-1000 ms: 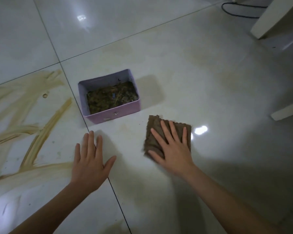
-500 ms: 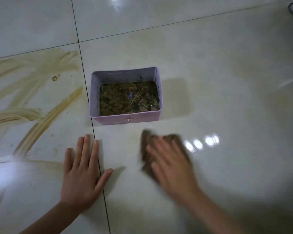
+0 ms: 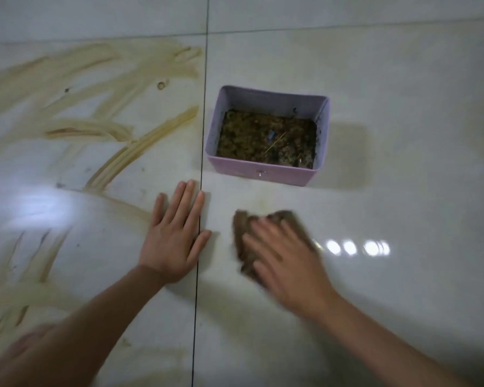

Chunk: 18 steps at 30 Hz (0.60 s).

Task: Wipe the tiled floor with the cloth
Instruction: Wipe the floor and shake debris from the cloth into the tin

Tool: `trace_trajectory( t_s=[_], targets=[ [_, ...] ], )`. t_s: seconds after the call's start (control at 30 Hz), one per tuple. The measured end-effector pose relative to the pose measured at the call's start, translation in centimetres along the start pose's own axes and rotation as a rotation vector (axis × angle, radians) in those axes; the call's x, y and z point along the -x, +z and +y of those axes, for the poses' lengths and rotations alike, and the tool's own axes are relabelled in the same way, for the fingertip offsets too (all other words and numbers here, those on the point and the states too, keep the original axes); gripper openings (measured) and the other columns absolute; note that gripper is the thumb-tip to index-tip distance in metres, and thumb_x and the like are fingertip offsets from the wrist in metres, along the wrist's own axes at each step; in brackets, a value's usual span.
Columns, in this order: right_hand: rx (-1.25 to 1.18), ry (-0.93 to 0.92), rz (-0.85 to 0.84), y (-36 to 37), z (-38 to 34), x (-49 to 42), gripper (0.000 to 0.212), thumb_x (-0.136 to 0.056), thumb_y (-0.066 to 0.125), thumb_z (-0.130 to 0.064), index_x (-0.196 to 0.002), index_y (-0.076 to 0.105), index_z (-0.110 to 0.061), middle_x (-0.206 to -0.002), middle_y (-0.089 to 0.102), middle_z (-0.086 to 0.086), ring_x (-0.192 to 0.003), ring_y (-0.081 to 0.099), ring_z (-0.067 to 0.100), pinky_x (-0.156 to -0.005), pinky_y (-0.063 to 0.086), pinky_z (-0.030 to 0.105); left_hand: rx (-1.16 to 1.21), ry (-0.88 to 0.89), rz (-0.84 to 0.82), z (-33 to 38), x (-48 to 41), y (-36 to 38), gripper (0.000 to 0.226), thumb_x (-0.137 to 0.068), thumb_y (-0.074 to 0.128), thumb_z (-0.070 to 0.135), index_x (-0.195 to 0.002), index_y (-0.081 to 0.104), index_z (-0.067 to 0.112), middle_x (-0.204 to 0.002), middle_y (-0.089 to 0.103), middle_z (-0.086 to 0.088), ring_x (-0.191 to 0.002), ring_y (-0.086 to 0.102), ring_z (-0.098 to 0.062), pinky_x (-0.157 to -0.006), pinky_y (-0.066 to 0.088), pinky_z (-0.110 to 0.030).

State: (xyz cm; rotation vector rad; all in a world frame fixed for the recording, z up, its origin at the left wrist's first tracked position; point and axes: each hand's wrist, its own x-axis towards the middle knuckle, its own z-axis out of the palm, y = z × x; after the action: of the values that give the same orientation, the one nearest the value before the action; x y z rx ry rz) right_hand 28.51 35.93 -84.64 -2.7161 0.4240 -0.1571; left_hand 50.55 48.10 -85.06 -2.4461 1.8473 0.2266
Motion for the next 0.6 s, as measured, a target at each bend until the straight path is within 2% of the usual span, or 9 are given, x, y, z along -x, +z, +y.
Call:
trace_trajectory(
  t_s=[0.1,0.17,0.23,0.27,0.37,0.43,0.47,0.53,0.6],
  targets=[
    [-0.007,-0.359,-0.202,2.3,-4.0,3.9,0.042,-0.105,0.034,-0.038,-0.139,0.051,-0.020,-0.145,0.048,0.001,-0.137,0.039,0.022,-0.119,0.021,0.042,0.025,-0.007,-0.030,0.1,0.2,-0.1,0.065,-0.098,0.018,0.043,-0.152,0.020,0.005,-0.161,0.009,-0.014,-0.149,0.008,-0.029,-0.116,0.016,-0.056],
    [0.005,-0.445,-0.268,1.9,-3.0,5.0,0.041,-0.106,0.030,-0.040,-0.141,0.047,-0.031,-0.150,0.042,-0.010,-0.140,0.035,0.013,-0.120,0.021,0.038,0.028,-0.016,-0.020,0.1,0.1,-0.3,0.064,-0.098,0.019,0.041,-0.151,0.022,0.005,-0.161,0.011,-0.013,-0.149,0.009,-0.028,-0.115,0.018,-0.057],
    [-0.136,-0.332,-0.236,-0.5,0.6,4.4,0.037,-0.106,0.031,-0.033,-0.139,0.048,-0.032,-0.143,0.046,-0.016,-0.129,0.046,0.010,-0.110,0.034,0.037,0.023,-0.012,-0.023,0.1,0.1,-0.3,0.064,-0.099,0.016,0.041,-0.151,0.022,0.005,-0.161,0.011,-0.013,-0.149,0.009,-0.028,-0.115,0.019,-0.057],
    [-0.105,-0.249,-0.188,-1.9,3.1,4.3,0.037,-0.105,0.032,-0.029,-0.137,0.049,-0.030,-0.138,0.049,-0.015,-0.124,0.049,0.011,-0.105,0.036,0.038,0.023,-0.011,-0.025,0.1,0.2,-0.3,0.065,-0.099,0.014,0.042,-0.152,0.022,0.005,-0.161,0.011,-0.013,-0.149,0.008,-0.027,-0.115,0.018,-0.057],
    [-0.010,0.201,0.016,-5.3,9.2,4.5,0.045,-0.104,0.023,-0.030,-0.132,0.054,-0.012,-0.142,0.050,0.007,-0.134,0.043,0.026,-0.113,0.024,0.044,0.017,-0.016,-0.009,0.0,0.1,-0.2,0.066,-0.100,0.008,0.045,-0.152,0.020,0.006,-0.161,0.009,-0.012,-0.149,0.006,-0.026,-0.117,0.014,-0.055],
    [0.003,0.396,0.139,-5.8,9.4,4.0,0.049,-0.103,0.024,-0.029,-0.126,0.058,-0.002,-0.142,0.049,0.015,-0.135,0.041,0.029,-0.117,0.018,0.043,0.028,-0.013,0.006,0.1,0.2,-0.1,0.066,-0.099,0.010,0.045,-0.153,0.019,0.007,-0.161,0.008,-0.011,-0.149,0.005,-0.026,-0.118,0.012,-0.053],
    [0.031,0.454,0.194,-5.0,7.9,3.0,0.049,-0.103,0.025,-0.028,-0.123,0.060,-0.001,-0.140,0.051,0.016,-0.132,0.044,0.032,-0.115,0.021,0.047,0.034,-0.015,0.011,0.1,0.3,0.0,0.066,-0.099,0.011,0.044,-0.153,0.018,0.007,-0.161,0.007,-0.011,-0.149,0.004,-0.025,-0.119,0.011,-0.053],
    [-0.012,0.423,0.220,-2.5,2.6,0.8,0.052,-0.104,0.019,-0.029,-0.117,0.061,-0.001,-0.130,0.054,0.017,-0.120,0.051,0.035,-0.104,0.031,0.051,0.034,-0.024,0.027,0.0,0.3,0.3,0.066,-0.099,0.011,0.044,-0.153,0.016,0.008,-0.161,0.005,-0.010,-0.149,0.002,-0.025,-0.119,0.009,-0.052],
    [-0.080,0.159,0.122,0.2,-3.7,1.2,0.049,-0.106,0.022,-0.031,-0.122,0.058,-0.003,-0.127,0.053,0.014,-0.115,0.052,0.032,-0.101,0.033,0.046,0.038,-0.013,0.029,-0.1,0.2,0.4,0.066,-0.099,0.009,0.044,-0.153,0.016,0.008,-0.161,0.005,-0.010,-0.149,0.002,-0.025,-0.119,0.008,-0.052]
  ],
)
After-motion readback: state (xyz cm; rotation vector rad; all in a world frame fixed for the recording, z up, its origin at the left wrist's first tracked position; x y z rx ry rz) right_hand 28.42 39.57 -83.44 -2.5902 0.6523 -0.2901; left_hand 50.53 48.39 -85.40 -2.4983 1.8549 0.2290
